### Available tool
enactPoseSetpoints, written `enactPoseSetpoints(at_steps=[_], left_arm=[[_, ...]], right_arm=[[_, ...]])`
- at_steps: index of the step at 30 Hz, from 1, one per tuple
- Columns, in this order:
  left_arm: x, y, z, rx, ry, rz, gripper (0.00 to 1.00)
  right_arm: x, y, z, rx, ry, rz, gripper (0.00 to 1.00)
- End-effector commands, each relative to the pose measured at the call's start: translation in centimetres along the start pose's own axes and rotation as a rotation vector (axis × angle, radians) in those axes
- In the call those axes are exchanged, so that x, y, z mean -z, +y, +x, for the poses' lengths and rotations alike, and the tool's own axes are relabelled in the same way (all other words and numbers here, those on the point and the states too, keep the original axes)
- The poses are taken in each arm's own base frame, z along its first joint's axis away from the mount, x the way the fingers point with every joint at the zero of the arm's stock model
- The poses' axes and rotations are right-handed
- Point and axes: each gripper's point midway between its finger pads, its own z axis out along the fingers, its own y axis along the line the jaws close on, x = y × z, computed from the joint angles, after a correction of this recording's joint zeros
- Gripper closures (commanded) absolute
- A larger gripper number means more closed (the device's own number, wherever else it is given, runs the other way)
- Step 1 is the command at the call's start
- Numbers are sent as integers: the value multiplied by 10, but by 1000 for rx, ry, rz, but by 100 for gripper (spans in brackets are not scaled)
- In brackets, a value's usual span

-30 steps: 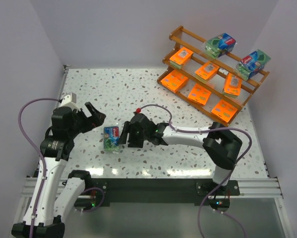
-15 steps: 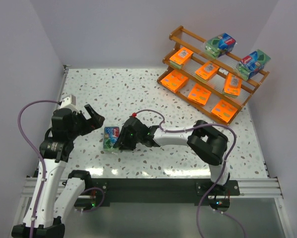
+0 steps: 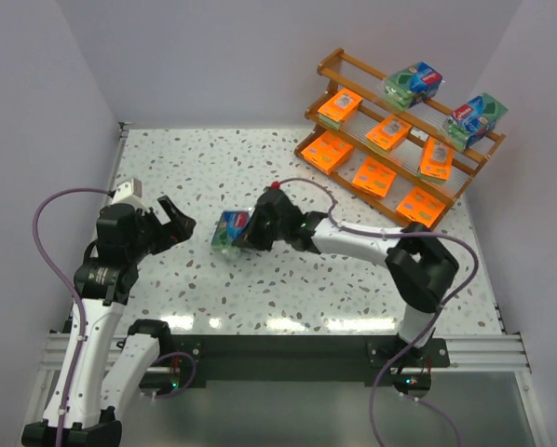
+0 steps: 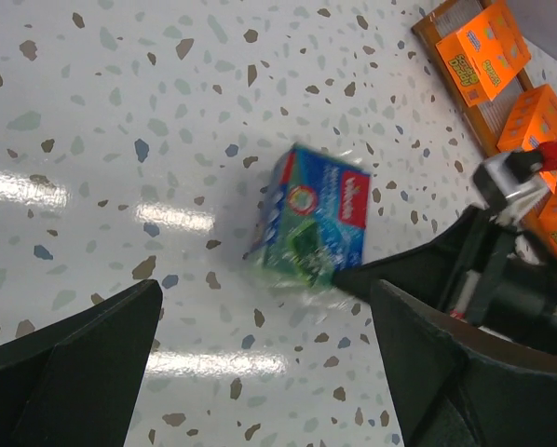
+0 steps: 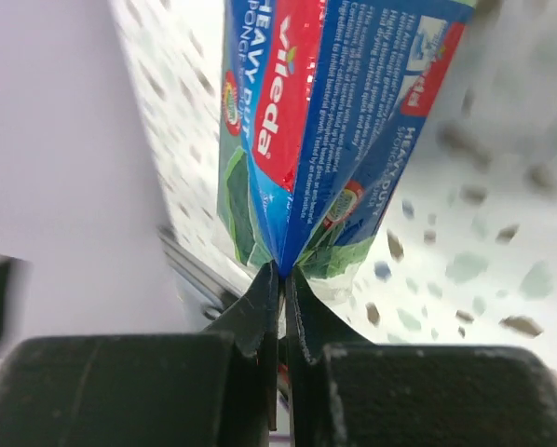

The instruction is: Place and organize the cleaning sponges onto the shelf

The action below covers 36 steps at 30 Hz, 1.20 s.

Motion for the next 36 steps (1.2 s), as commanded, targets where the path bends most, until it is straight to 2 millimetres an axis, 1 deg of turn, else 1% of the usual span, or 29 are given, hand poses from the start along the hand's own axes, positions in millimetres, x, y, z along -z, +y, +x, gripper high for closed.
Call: enactPoseSetpoints(at_steps=[1, 2, 3, 4, 5, 6, 7, 8, 9, 10, 11, 12, 13, 14, 15, 16, 17, 19, 20, 21, 22, 23, 24, 25, 26, 28, 30, 32, 36], left_arm=[[8, -8, -21, -23, -67, 19, 0], [7, -8, -21, -22, -66, 19, 0], [6, -9, -20, -22, -66, 24, 0], [5, -9, -20, -21, -65, 27, 0], [4, -9, -19, -19, -61, 27, 0], [2, -9, -18, -18, -59, 31, 0], [1, -9, -18, -16, -57, 31, 0], [-1, -9, -17, -16, -54, 33, 0], [-2, -9, -16, -14, -51, 35, 0], [-3, -9, -16, -15, -52, 37, 0], [-4, -10, -15, -13, -49, 39, 0], [-5, -10, -16, -13, -51, 44, 0], [-6, -11, -15, -13, -48, 46, 0], [-7, -10, -14, -13, -42, 44, 0], [-8, -11, -15, -13, -42, 47, 0], [-9, -11, -15, -13, -42, 50, 0], [-10, -11, -15, -12, -40, 50, 0], [-10, -13, -16, -14, -43, 55, 0], [-11, -13, -16, -15, -43, 55, 0], [-11, -13, -17, -17, -42, 56, 0], [-11, -13, -16, -18, -41, 56, 0], [-12, -13, -17, -20, -41, 55, 0], [-12, -13, -16, -24, -38, 54, 0], [-12, -13, -17, -26, -37, 53, 0], [-12, -13, -17, -29, -36, 54, 0], [-13, -13, -17, -31, -33, 52, 0], [-13, -13, -19, -36, -37, 53, 0], [-12, -12, -18, -37, -35, 48, 0], [-10, -11, -18, -36, -39, 43, 0]], right_arm=[[79, 72, -90, 67, -189, -177, 100], [103, 82, -119, 68, -247, -208, 100], [116, 87, -131, 75, -264, -209, 100], [140, 113, -147, 118, -295, -270, 100], [160, 118, -172, 118, -343, -286, 100], [173, 122, -184, 121, -360, -289, 100], [200, 146, -199, 153, -394, -353, 100], [214, 142, -224, 138, -439, -342, 100], [229, 147, -238, 143, -475, -352, 100], [257, 166, -254, 181, -540, -388, 100], [274, 161, -278, 175, -605, -373, 100], [279, 157, -291, 169, -627, -354, 100], [302, 169, -305, 193, -683, -380, 100], [317, 162, -326, 182, -732, -364, 100], [311, 150, -342, 167, -742, -323, 100], [331, 158, -354, 182, -792, -336, 100], [343, 146, -373, 164, -831, -318, 100], [346, 134, -398, 133, -855, -309, 100], [352, 125, -413, 120, -881, -304, 100], [358, 128, -419, 127, -894, -319, 100], [346, 117, -432, 112, -885, -303, 100], [348, 112, -440, 114, -896, -299, 100], [345, 110, -446, 113, -893, -302, 100], [338, 108, -454, 117, -877, -322, 100], [338, 110, -459, 130, -885, -338, 100], [332, 108, -470, 139, -890, -348, 100], [332, 107, -477, 141, -909, -361, 100], [325, 96, -485, 109, -904, -349, 100], [317, 85, -486, 81, -889, -320, 100]])
